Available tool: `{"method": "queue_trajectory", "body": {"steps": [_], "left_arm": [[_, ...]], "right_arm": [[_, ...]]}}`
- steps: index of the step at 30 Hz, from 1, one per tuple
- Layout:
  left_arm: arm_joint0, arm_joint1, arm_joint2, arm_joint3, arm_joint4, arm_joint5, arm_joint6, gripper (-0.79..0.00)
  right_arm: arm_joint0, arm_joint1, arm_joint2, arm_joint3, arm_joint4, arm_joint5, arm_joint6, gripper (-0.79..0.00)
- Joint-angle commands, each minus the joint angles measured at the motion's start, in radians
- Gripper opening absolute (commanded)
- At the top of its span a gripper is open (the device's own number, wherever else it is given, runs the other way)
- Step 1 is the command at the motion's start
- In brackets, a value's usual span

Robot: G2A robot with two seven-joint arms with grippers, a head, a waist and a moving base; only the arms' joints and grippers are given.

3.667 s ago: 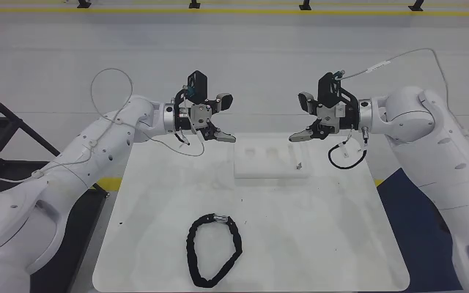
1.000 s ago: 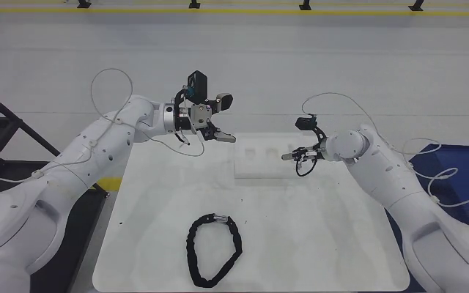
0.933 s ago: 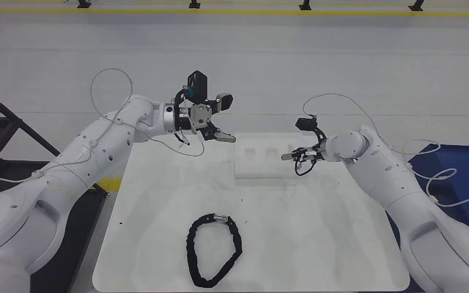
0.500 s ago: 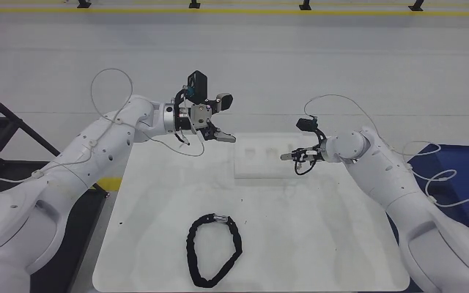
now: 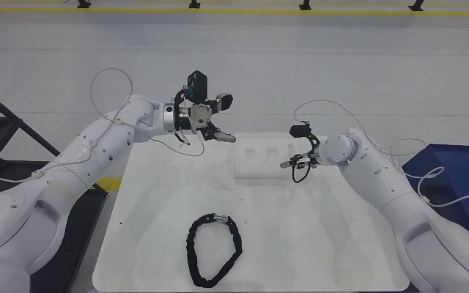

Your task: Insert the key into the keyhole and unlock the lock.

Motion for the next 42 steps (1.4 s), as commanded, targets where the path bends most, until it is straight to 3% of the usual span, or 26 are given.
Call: {"method": "queue_trajectory", "body": {"steps": [1, 6, 18, 27, 35, 37, 42], "left_arm": [[0.000, 0.000, 0.000, 0.000, 0.000, 0.000, 0.000, 0.000], [0.000, 0.000, 0.000, 0.000, 0.000, 0.000, 0.000, 0.000], [0.000, 0.000, 0.000, 0.000, 0.000, 0.000, 0.000, 0.000], [0.000, 0.000, 0.000, 0.000, 0.000, 0.000, 0.000, 0.000], [0.000, 0.000, 0.000, 0.000, 0.000, 0.000, 0.000, 0.000], [0.000, 0.000, 0.000, 0.000, 0.000, 0.000, 0.000, 0.000], [0.000, 0.000, 0.000, 0.000, 0.000, 0.000, 0.000, 0.000]], "right_arm": [[0.001, -0.005, 0.001, 0.014, -0.003, -0.014, 0.004, 0.000], [0.003, -0.018, 0.003, 0.048, -0.009, -0.041, -0.007, 0.000], [0.008, -0.072, -0.022, 0.106, -0.043, -0.010, -0.009, -0.406], [0.021, -0.107, -0.022, 0.186, -0.053, 0.040, -0.013, -0.489], [0.033, -0.139, -0.028, 0.245, -0.079, 0.088, -0.027, -0.699], [0.035, -0.147, -0.029, 0.255, -0.085, 0.096, -0.030, -0.785], [0.046, -0.161, -0.027, 0.279, -0.099, 0.102, -0.029, -0.785]]}}
